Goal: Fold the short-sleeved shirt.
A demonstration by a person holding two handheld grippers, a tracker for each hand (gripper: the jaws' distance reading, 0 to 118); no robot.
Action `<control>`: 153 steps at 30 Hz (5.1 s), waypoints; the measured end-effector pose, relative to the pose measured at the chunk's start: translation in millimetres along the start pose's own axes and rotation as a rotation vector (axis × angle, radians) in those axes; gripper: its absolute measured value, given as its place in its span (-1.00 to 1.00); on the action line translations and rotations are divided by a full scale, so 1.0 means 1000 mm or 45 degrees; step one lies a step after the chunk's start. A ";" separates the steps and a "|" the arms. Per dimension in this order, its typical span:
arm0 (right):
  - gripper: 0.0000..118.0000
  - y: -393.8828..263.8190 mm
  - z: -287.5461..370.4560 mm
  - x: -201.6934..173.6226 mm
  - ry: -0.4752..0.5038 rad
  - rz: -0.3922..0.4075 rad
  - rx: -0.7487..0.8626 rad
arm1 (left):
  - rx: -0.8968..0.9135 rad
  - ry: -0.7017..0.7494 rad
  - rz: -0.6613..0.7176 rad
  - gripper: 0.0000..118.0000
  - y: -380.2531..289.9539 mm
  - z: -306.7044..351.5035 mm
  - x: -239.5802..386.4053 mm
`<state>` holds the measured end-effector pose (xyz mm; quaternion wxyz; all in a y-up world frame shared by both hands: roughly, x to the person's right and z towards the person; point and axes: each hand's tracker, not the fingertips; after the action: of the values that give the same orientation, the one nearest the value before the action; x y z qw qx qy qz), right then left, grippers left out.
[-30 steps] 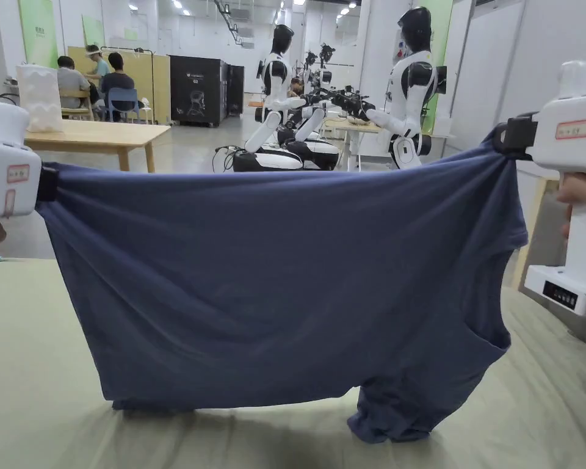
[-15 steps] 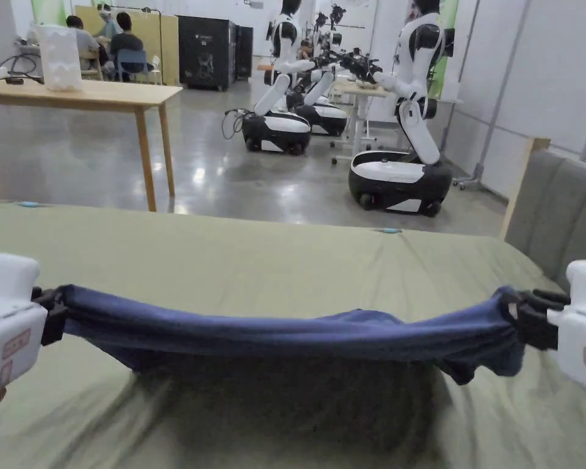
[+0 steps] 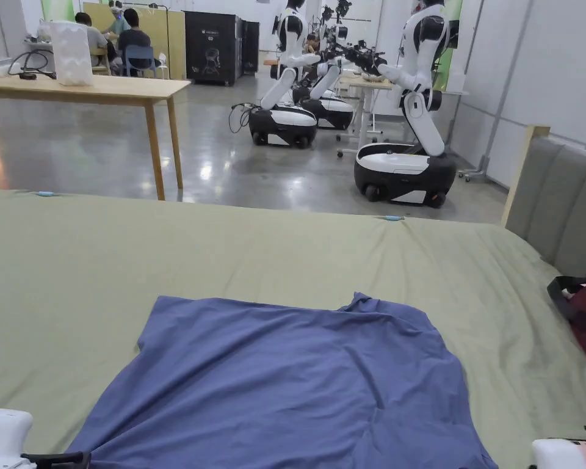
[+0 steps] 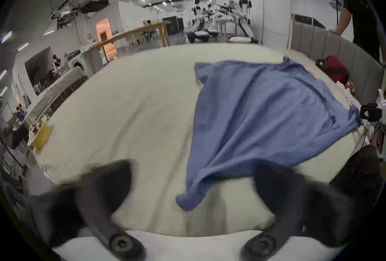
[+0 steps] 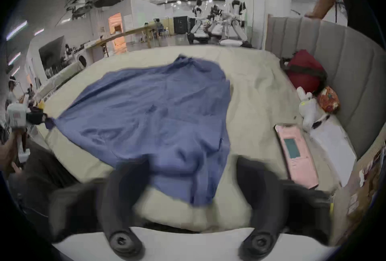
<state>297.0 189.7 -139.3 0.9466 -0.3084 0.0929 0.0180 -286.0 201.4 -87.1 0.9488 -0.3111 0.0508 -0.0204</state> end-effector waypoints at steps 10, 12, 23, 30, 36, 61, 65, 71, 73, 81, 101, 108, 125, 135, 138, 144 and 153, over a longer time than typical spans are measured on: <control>-0.97 0.000 0.083 -0.041 -0.102 0.083 0.389 | 0.181 0.109 0.005 -0.91 -0.028 0.071 0.007; -0.97 -0.002 0.085 -0.046 -0.072 0.047 0.368 | 0.142 0.169 -0.052 -1.00 -0.039 0.064 0.004; -0.97 -0.018 0.054 -0.040 -0.093 0.017 0.189 | -0.025 0.057 0.002 0.97 -0.055 -0.006 -0.023; -0.97 -0.029 0.029 -0.016 -0.130 0.001 0.055 | -0.070 0.021 -0.084 0.74 -0.040 -0.048 -0.018; -0.35 -0.029 0.013 -0.005 -0.103 -0.011 -0.057 | -0.103 -0.002 -0.147 -0.92 -0.030 -0.064 -0.005; -0.94 0.111 -0.044 0.006 -0.080 -0.021 0.115 | -0.002 0.060 -0.268 -0.97 0.130 -0.090 0.018; -0.94 0.133 -0.110 0.011 -0.140 0.030 0.001 | -0.160 0.061 -0.322 -0.97 0.155 -0.164 0.028; -0.94 0.134 -0.184 0.027 -0.133 0.005 -0.145 | -0.284 0.045 -0.314 -0.97 0.149 -0.224 0.039; -0.84 0.130 -0.181 0.031 -0.121 -0.002 -0.139 | -0.252 0.054 -0.301 -0.79 0.145 -0.213 0.039; 0.90 0.086 -0.062 0.006 -0.102 0.150 0.113 | 0.095 0.060 -0.251 0.91 0.096 -0.079 0.031; -0.98 0.009 -0.024 0.001 -0.135 0.010 -0.003 | -0.186 0.080 -0.067 0.92 0.053 -0.146 0.009; -0.98 0.019 -0.055 0.019 -0.173 -0.020 -0.069 | -0.264 0.129 -0.195 0.19 0.069 -0.193 0.021; -0.93 0.064 -0.101 0.038 -0.010 -0.062 -0.097 | -0.105 0.030 -0.189 -1.00 0.109 -0.128 0.035; -0.93 0.071 0.019 0.019 0.038 0.041 0.005 | -0.071 -0.105 -0.130 -1.00 0.097 -0.019 0.013; -0.93 0.039 0.012 0.024 0.028 0.074 -0.081 | -0.150 -0.102 -0.140 -1.00 0.065 -0.015 0.004; -0.92 -0.016 -0.021 0.013 -0.006 0.027 -0.232 | -0.184 -0.127 -0.061 -0.80 0.003 -0.037 0.004; 0.97 0.043 0.027 -0.018 -0.034 0.048 0.179 | 0.284 -0.034 0.057 0.91 0.045 0.023 0.015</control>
<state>280.2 240.7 -139.2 0.9665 -0.2391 0.0870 0.0335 -268.4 250.6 -96.9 0.9783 -0.2028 0.0424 -0.0007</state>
